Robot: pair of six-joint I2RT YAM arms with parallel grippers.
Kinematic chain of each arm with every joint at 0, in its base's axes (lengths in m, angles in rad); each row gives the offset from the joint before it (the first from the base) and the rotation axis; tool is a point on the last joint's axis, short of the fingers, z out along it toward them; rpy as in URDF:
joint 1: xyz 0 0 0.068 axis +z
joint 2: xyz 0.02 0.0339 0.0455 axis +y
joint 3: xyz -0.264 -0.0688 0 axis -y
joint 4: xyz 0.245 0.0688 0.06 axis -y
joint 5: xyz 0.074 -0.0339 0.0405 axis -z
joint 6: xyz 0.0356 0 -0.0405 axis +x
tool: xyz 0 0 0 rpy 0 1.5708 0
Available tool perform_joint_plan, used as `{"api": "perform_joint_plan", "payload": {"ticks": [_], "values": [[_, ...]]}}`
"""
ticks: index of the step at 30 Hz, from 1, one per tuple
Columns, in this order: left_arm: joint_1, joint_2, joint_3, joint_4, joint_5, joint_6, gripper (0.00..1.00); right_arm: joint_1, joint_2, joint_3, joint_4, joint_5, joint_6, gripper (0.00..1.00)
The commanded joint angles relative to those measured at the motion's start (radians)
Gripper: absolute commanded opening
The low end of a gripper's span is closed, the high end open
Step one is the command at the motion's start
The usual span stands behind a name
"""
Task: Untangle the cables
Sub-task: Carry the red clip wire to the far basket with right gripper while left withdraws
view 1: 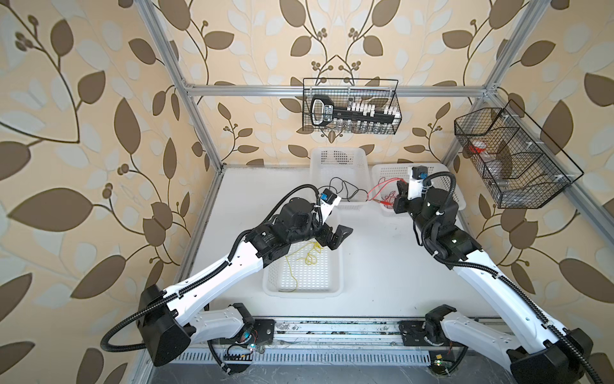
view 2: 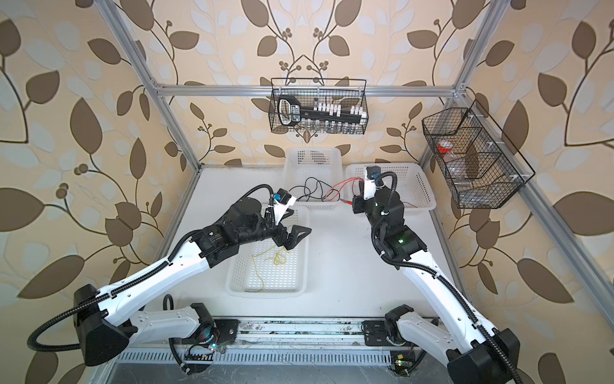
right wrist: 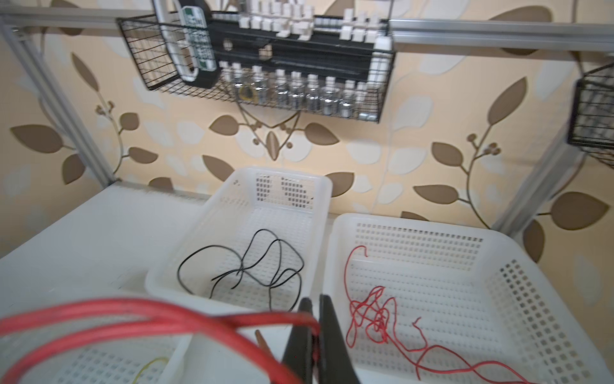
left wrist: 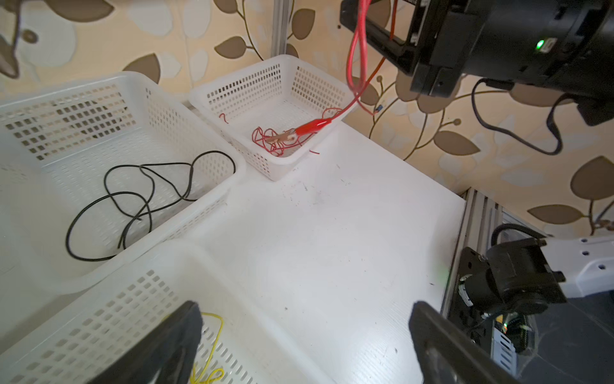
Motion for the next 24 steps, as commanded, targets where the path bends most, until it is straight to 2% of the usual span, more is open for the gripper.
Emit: {"api": "perform_joint_plan", "payload": {"ticks": [1,5,12,19,24], "values": [[0.011,-0.070,-0.035,0.059,-0.108,-0.046,0.99,-0.061,0.041,0.043,0.016,0.086,0.013,0.00],[0.011,-0.109,-0.078,0.062,-0.182,-0.070,0.99,-0.137,0.126,0.062,0.054,0.093,0.025,0.00],[0.011,-0.153,-0.139,0.064,-0.228,-0.082,0.99,-0.250,0.338,0.118,0.175,-0.013,0.033,0.00],[0.010,-0.158,-0.160,0.028,-0.254,-0.082,0.99,-0.281,0.552,0.271,0.201,-0.093,-0.057,0.00],[0.011,-0.162,-0.179,0.024,-0.283,-0.081,0.99,-0.313,0.647,0.294,0.214,-0.183,0.006,0.00]]}}
